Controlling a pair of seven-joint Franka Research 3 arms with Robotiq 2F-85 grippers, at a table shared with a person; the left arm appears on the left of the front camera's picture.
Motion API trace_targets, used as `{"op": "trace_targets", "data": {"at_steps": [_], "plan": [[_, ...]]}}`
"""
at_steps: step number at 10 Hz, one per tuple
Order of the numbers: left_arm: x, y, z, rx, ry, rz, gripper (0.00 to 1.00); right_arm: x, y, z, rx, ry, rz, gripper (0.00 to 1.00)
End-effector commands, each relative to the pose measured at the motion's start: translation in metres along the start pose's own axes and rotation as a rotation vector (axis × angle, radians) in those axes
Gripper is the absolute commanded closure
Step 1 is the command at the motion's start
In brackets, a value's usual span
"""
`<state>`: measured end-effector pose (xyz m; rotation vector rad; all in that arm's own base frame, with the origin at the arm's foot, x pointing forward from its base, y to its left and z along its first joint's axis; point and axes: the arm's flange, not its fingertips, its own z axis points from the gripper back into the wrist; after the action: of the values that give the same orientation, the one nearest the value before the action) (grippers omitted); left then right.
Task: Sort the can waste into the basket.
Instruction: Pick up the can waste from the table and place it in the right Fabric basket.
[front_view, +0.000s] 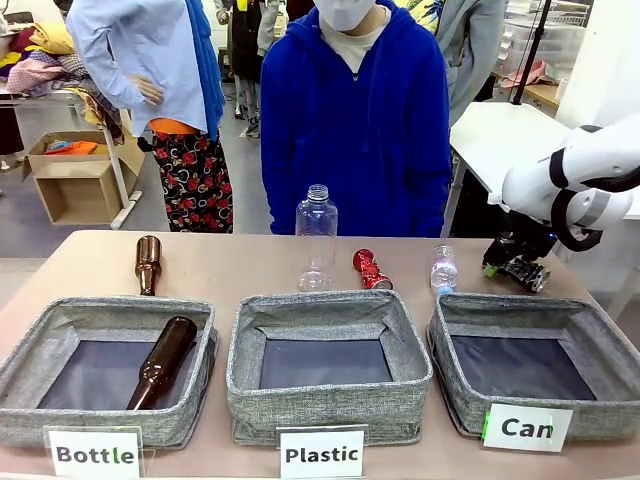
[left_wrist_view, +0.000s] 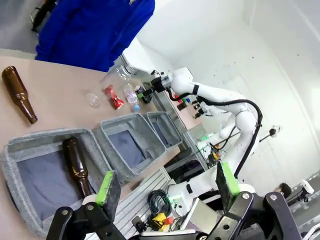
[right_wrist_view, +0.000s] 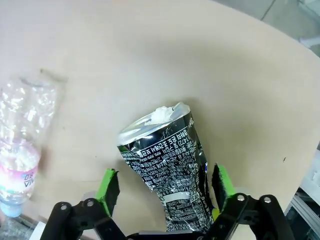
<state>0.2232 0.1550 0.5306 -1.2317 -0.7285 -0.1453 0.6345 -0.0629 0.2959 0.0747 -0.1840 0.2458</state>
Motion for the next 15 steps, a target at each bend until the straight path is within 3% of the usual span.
{"op": "trace_targets", "data": {"at_steps": [1, 3, 9, 10, 13, 15], "plan": [[-0.005, 0.008, -0.03, -0.056, 0.113, -0.006, 0.0, 0.002, 0.0, 0.0, -0.006, -0.001, -0.011, 0.6], [0.0, 0.027, -0.074, -0.078, 0.231, 0.076, 0.0, 0.001, 0.001, 0.0, 0.0, 0.004, -0.014, 1.0], [-0.015, 0.084, -0.175, -0.035, 0.431, 0.291, 0.0, -0.004, -0.001, 0.005, 0.02, -0.014, -0.026, 1.0], [-0.005, 0.077, -0.152, -0.06, 0.399, 0.217, 0.0, -0.007, 0.0, 0.011, 0.02, -0.024, -0.025, 1.0], [-0.005, 0.077, -0.152, -0.06, 0.399, 0.217, 0.0, -0.044, 0.012, 0.094, 0.071, -0.113, -0.004, 1.0], [-0.005, 0.077, -0.152, -0.06, 0.399, 0.217, 0.0, -0.085, 0.025, 0.154, 0.113, -0.116, 0.106, 1.0]]}}
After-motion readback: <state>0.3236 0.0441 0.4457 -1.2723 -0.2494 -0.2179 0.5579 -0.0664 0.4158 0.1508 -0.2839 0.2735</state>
